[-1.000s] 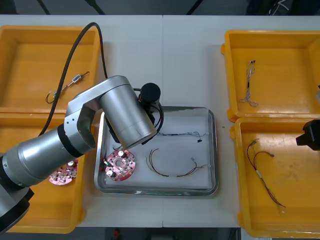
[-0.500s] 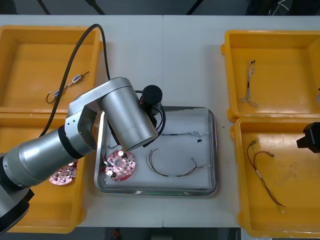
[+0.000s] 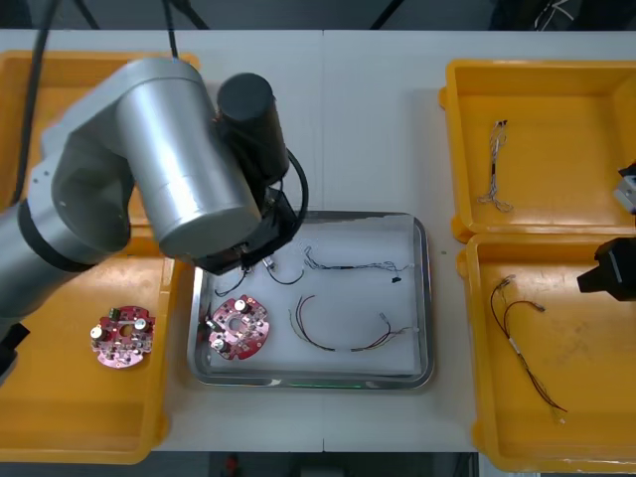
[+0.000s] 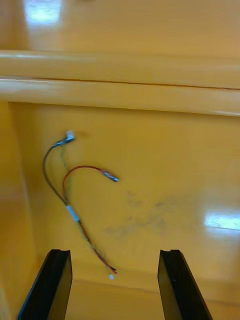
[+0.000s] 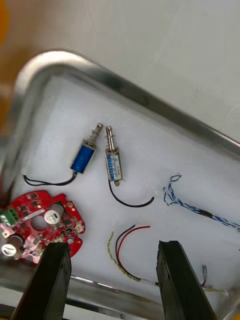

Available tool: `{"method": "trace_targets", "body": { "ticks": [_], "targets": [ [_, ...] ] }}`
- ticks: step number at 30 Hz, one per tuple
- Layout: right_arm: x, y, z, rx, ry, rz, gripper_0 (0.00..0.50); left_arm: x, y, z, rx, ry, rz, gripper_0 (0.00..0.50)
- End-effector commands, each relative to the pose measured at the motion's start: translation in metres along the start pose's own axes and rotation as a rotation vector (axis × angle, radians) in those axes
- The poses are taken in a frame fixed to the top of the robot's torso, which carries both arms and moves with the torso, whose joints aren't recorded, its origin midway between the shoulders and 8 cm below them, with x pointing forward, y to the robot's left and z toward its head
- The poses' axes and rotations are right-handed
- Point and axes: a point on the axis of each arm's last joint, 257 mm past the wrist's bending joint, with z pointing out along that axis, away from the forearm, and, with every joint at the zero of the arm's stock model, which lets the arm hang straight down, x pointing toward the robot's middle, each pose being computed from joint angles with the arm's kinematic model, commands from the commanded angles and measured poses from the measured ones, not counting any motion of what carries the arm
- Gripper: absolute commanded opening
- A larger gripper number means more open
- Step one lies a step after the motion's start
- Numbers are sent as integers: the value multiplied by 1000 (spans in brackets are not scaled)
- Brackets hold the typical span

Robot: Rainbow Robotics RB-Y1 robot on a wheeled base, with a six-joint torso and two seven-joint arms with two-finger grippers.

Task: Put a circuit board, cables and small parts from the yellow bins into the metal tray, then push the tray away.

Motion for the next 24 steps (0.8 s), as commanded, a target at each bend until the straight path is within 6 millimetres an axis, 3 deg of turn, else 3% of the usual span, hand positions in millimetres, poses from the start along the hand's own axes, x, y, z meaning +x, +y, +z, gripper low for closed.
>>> {"method": "trace_targets", "body": {
  "ticks": [1, 10, 19, 24],
  "targets": [
    [-18, 16, -23, -26, -19, -75, 500, -50, 20, -47, 25, -90, 108, 500],
    [-26, 72, -25, -92, 28, -273, 500, -108, 86, -90, -46, -103, 232, 500],
    [-24, 127, -18, -93, 56, -532, 500, -150, 144, -97, -77, -99, 289, 500],
    [-13, 170, -8, -112, 37, -706, 500, -161, 193, -96, -109, -79, 294, 500]
  ]
}}
